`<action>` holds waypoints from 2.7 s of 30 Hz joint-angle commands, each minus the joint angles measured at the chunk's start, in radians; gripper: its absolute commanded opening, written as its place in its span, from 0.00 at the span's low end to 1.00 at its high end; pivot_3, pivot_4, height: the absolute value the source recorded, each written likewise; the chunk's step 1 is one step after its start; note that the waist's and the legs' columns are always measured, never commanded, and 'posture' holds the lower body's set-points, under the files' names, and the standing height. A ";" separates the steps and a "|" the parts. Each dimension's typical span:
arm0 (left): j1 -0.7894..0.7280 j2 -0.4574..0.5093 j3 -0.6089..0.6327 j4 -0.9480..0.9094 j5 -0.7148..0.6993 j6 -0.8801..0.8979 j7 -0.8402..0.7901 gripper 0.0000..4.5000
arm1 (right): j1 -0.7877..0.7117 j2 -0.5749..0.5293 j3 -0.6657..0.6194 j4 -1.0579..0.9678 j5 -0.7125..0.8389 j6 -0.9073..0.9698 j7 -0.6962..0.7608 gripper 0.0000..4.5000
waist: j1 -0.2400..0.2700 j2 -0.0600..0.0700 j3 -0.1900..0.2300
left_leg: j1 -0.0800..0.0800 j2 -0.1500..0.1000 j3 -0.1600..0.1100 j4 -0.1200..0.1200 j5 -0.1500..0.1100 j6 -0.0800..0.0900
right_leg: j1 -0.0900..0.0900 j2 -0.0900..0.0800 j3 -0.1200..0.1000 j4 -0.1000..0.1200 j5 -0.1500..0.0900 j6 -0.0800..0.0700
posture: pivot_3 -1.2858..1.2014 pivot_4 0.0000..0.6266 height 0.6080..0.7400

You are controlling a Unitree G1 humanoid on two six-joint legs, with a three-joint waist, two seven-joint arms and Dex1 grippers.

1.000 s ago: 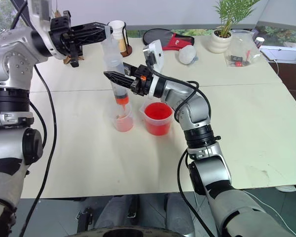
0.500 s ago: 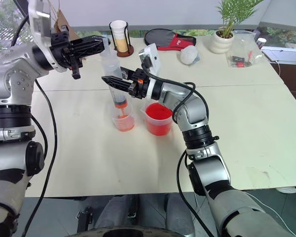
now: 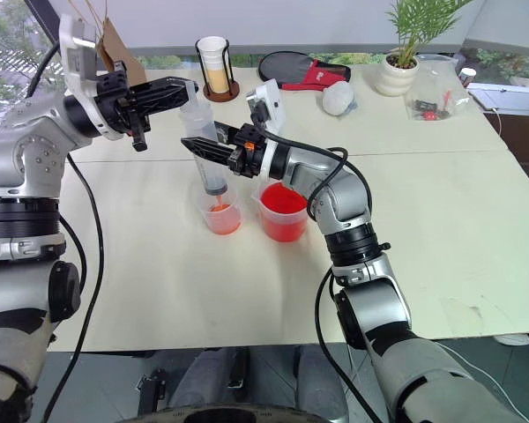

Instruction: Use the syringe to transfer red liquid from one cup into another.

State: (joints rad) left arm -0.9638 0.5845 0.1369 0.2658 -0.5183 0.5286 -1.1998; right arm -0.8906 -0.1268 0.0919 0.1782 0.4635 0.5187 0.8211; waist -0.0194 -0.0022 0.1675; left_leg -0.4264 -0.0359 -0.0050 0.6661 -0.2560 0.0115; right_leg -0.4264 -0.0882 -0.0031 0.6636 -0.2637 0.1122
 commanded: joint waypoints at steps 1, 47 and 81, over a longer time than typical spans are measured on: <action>0.017 -0.013 -0.046 0.015 0.006 0.021 -0.011 0.01 | -0.089 0.039 -0.027 -0.115 0.046 -0.049 0.003 0.32 | 0.000 0.000 0.000 | 0.000 0.000 0.000 0.000 0.000 0.000 | 0.000 0.000 0.000 0.000 0.000 0.000 | 0.52 0.24 1.00; 0.311 0.161 -0.159 -0.486 -0.144 0.118 -0.006 0.98 | -0.312 -0.738 -0.190 0.529 0.062 0.922 -0.192 0.32 | 0.003 -0.001 0.002 | 0.001 -0.001 0.009 -0.014 0.001 0.002 | 0.000 -0.008 0.000 -0.017 0.000 -0.001 | 0.52 0.24 1.00; 0.512 0.208 0.134 -0.291 -0.150 0.161 0.148 0.99 | 0.441 -0.972 -0.501 0.062 0.129 0.414 0.286 0.99 | 0.007 -0.004 0.002 | 0.004 0.001 0.006 -0.003 -0.002 0.009 | 0.011 -0.003 -0.001 -0.018 -0.001 0.000 | 0.52 0.24 1.00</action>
State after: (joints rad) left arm -0.4708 0.7697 0.2081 -0.0018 -0.6455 0.6857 -1.0644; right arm -0.4863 -1.1107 -0.2953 0.2720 0.5934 1.0442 1.0952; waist -0.0127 -0.0067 0.1700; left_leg -0.4223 -0.0355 0.0014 0.6632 -0.2584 0.0203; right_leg -0.4150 -0.0926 -0.0039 0.6457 -0.2646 0.1125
